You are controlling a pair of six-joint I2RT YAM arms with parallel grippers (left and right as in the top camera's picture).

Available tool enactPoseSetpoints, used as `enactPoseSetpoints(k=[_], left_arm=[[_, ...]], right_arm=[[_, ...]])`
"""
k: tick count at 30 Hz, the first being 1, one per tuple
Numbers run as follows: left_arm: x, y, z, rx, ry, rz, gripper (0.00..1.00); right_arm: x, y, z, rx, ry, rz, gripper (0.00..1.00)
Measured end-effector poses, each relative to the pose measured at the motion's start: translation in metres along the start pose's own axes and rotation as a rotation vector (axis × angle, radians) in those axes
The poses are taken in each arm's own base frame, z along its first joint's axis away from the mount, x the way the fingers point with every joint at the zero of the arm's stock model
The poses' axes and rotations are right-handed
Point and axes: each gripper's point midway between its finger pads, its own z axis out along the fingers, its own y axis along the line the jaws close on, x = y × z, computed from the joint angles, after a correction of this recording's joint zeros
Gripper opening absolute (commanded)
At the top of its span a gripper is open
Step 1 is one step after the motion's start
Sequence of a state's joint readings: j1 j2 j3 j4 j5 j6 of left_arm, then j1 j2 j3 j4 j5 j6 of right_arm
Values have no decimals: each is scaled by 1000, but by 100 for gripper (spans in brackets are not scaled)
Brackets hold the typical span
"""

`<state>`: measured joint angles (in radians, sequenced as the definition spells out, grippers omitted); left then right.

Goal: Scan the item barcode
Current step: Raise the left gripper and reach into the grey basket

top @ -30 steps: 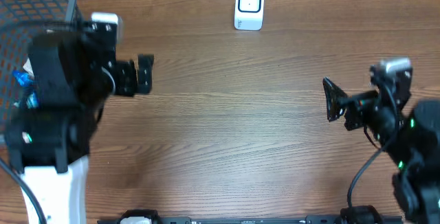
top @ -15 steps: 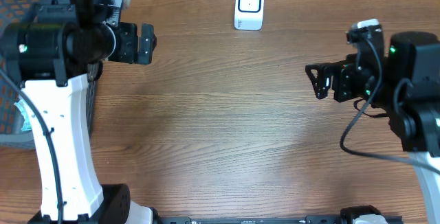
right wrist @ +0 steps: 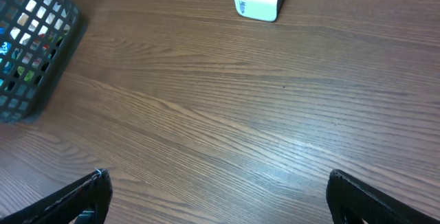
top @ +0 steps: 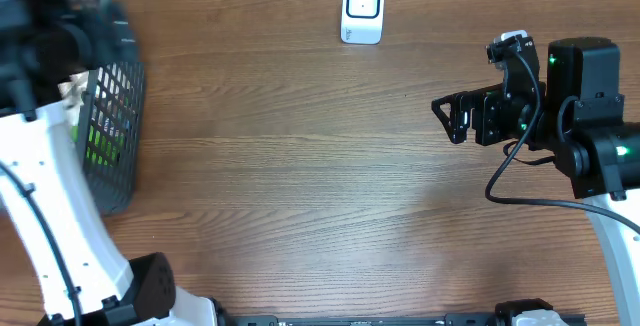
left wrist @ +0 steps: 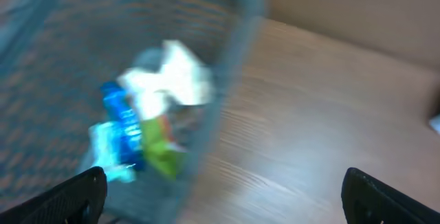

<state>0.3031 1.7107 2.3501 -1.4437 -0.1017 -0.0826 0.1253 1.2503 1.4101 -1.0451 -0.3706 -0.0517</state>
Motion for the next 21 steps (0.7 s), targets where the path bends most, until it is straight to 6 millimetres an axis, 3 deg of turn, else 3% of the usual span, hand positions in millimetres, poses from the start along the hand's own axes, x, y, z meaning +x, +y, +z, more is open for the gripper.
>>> enactPoseSetpoints(k=[6, 10, 15, 21], left_arm=[[5, 96, 8, -210, 18, -263, 100], [20, 142, 30, -286, 87, -390, 100], [47, 165, 86, -305, 243, -448, 95], [82, 171, 154, -300, 424, -464, 88]], right_arm=[[6, 0, 0, 0, 22, 9, 100], [7, 0, 0, 0, 28, 10, 100], [8, 0, 0, 0, 31, 13, 100], [9, 0, 0, 1, 37, 15, 100]])
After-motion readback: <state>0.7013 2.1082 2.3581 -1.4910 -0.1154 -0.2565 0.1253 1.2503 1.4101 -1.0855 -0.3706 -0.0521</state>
